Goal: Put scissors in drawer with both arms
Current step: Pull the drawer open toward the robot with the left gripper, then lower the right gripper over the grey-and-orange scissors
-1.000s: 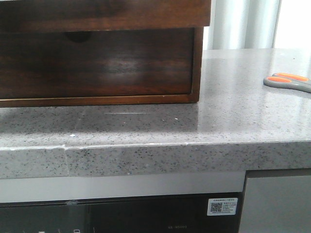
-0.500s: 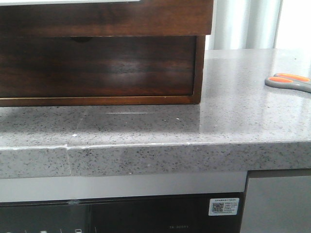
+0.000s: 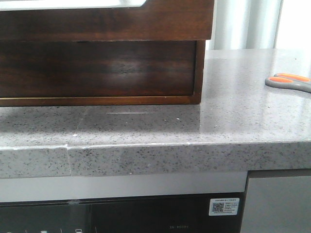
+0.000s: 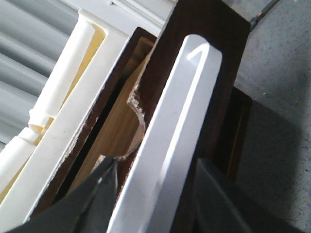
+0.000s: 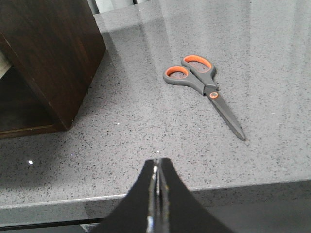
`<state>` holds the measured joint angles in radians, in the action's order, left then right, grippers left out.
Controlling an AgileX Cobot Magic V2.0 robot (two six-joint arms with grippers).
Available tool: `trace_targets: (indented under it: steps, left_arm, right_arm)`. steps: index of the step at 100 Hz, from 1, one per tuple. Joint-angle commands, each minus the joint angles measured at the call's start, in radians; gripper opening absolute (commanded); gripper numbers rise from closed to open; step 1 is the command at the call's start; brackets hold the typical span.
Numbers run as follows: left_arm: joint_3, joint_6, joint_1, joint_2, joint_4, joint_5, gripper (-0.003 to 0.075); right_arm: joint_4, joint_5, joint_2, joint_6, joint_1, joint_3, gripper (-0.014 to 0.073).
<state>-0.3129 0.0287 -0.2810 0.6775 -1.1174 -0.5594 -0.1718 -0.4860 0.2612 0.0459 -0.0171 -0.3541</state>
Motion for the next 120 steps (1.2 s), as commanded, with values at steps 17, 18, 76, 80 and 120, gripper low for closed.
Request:
trace_targets:
  steps: [17, 18, 76, 80, 120]
  left_arm:
    - [-0.034, 0.159, 0.0, -0.004, 0.029, -0.12, 0.0319]
    - [-0.034, 0.169, 0.0, -0.004, 0.029, -0.125, 0.0319]
    - [-0.034, 0.26, 0.0, -0.11, 0.38, -0.198, 0.0319]
    - [-0.034, 0.26, 0.0, -0.126, 0.402, -0.17, 0.0319]
    - [-0.034, 0.26, 0.0, -0.333, 0.504, 0.083, 0.0319]
  right_arm:
    - [-0.004, 0.072, 0.019, -0.003, 0.001, -0.037, -0.0106]
    - [-0.004, 0.072, 0.019, -0.003, 0.001, -0.037, -0.0106]
    - [-0.002, 0.047, 0.288, -0.029, 0.001, -0.176, -0.0106]
    - [-0.002, 0.021, 0.338, -0.065, 0.001, -0.208, -0.0105]
    - [0.063, -0.214, 0.767, -0.195, 0.001, -0.58, 0.0357]
